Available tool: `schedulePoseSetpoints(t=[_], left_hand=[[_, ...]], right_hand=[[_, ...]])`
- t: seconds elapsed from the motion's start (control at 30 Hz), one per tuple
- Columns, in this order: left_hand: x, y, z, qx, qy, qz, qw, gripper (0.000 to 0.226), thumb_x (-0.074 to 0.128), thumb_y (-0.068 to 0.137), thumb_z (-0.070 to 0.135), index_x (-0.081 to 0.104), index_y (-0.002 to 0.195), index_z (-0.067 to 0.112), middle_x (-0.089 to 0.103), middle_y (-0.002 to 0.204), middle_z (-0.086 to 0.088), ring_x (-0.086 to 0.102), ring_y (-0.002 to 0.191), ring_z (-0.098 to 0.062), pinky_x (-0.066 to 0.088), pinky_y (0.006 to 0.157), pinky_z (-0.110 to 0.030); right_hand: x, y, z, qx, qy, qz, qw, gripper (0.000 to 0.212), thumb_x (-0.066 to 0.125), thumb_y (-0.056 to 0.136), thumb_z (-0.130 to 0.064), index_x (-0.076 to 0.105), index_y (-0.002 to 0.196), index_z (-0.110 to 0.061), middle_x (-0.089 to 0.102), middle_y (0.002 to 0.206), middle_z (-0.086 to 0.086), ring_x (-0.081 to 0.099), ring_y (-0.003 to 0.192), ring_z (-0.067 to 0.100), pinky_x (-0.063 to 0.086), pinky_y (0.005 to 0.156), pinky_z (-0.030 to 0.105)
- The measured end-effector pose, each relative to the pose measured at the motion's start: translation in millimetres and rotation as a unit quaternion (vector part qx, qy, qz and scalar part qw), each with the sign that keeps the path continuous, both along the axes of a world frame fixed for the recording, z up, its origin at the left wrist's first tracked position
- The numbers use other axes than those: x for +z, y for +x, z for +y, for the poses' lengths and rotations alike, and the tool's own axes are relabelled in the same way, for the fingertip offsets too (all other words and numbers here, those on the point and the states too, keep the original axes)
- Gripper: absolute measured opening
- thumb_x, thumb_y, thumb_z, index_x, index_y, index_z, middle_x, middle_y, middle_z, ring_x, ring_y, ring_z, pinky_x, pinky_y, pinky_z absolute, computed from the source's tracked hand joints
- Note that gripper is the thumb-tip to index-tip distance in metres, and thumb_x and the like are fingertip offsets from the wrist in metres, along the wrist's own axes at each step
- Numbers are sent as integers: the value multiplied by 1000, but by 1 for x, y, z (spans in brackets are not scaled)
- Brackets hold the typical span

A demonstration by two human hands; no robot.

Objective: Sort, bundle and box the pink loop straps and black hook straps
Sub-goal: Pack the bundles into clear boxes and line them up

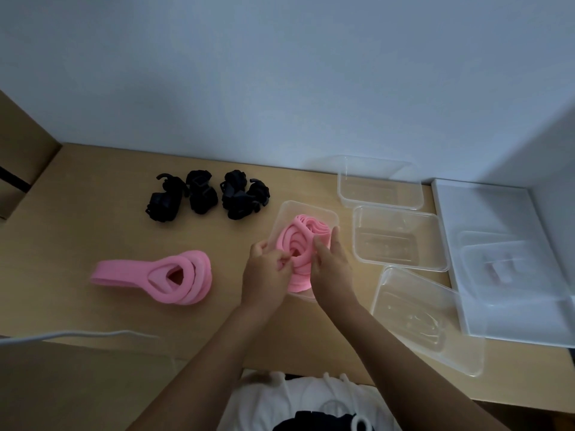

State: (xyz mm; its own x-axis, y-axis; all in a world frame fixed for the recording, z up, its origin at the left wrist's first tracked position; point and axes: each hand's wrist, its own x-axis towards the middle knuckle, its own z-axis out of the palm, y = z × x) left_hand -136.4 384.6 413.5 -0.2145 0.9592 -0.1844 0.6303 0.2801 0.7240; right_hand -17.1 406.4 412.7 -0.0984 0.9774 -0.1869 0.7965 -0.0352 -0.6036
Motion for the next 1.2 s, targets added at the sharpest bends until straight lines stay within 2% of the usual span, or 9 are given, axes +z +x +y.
schedulePoseSetpoints(t=[0.1, 0.27, 0.4, 0.53, 0.73, 0.9, 0.97, 1.07, 1.2], left_hand=[[-3, 10, 3, 26, -12, 16, 999, 19, 62, 88, 20, 70, 102, 9, 47, 119, -6, 58, 97, -22, 49, 87, -31], [3, 23, 17, 35, -37, 69, 996, 19, 57, 91, 26, 66, 103, 14, 40, 113, -4, 53, 99, -26, 44, 75, -28], [8, 23, 22, -3, -30, 182, 983, 44, 55, 91, 29, 48, 134, 22, 19, 152, -13, 21, 139, -30, 36, 105, -37], [13, 21, 31, -114, 54, 195, 973, 49, 53, 89, 10, 44, 136, 17, 21, 156, -4, 7, 146, -25, 18, 117, -41], [16, 21, 37, -196, 109, 192, 955, 48, 44, 92, 8, 44, 139, 14, 34, 151, 0, 17, 145, -17, 7, 115, -26], [26, 27, 38, -226, 199, 216, 929, 49, 31, 74, 17, 71, 99, 2, 69, 109, -11, 54, 114, -24, 43, 99, -38], [29, 34, 38, -248, 160, 213, 931, 52, 32, 75, 16, 68, 108, -1, 65, 119, -15, 54, 121, -31, 37, 104, -47], [36, 46, 40, -261, 129, 213, 933, 46, 41, 88, 11, 53, 131, 6, 48, 142, -7, 31, 140, -24, 12, 115, -37], [41, 78, 47, -301, 166, 195, 919, 45, 50, 89, 8, 51, 134, 8, 48, 142, -6, 31, 139, -21, 11, 116, -35]], right_hand=[[2, 1, 7, 52, -6, -71, 996, 49, 38, 98, -11, 27, 146, -12, -4, 158, 15, 6, 145, 31, 24, 113, 34], [18, 1, 32, 95, -15, -75, 993, 43, 44, 95, -11, 38, 138, -11, -1, 158, 14, 3, 146, 30, 13, 117, 37], [19, 12, 30, 88, 4, -86, 992, 48, 41, 95, -11, 34, 143, -12, 14, 156, 14, 11, 145, 28, 12, 117, 35], [19, 12, 26, 75, 17, -65, 995, 46, 37, 96, -12, 34, 142, -9, 24, 153, 14, 20, 142, 26, 19, 115, 33], [24, 20, 28, 71, 68, -53, 994, 40, 42, 92, -9, 48, 131, -4, 45, 139, 13, 39, 129, 26, 30, 108, 30], [28, 34, 26, 61, 90, -56, 992, 34, 45, 91, -7, 55, 123, -2, 50, 134, 10, 43, 122, 24, 32, 97, 25], [29, 41, 25, 58, 103, -54, 991, 36, 45, 92, -7, 54, 126, -3, 50, 134, 10, 43, 122, 24, 33, 97, 26], [30, 56, 23, 49, 126, -49, 990, 36, 46, 92, -8, 54, 127, -2, 52, 132, 11, 45, 122, 25, 34, 98, 27], [29, 91, 18, -9, 180, -26, 983, 29, 55, 85, -3, 62, 113, 3, 63, 109, 18, 57, 102, 33, 47, 86, 37]])
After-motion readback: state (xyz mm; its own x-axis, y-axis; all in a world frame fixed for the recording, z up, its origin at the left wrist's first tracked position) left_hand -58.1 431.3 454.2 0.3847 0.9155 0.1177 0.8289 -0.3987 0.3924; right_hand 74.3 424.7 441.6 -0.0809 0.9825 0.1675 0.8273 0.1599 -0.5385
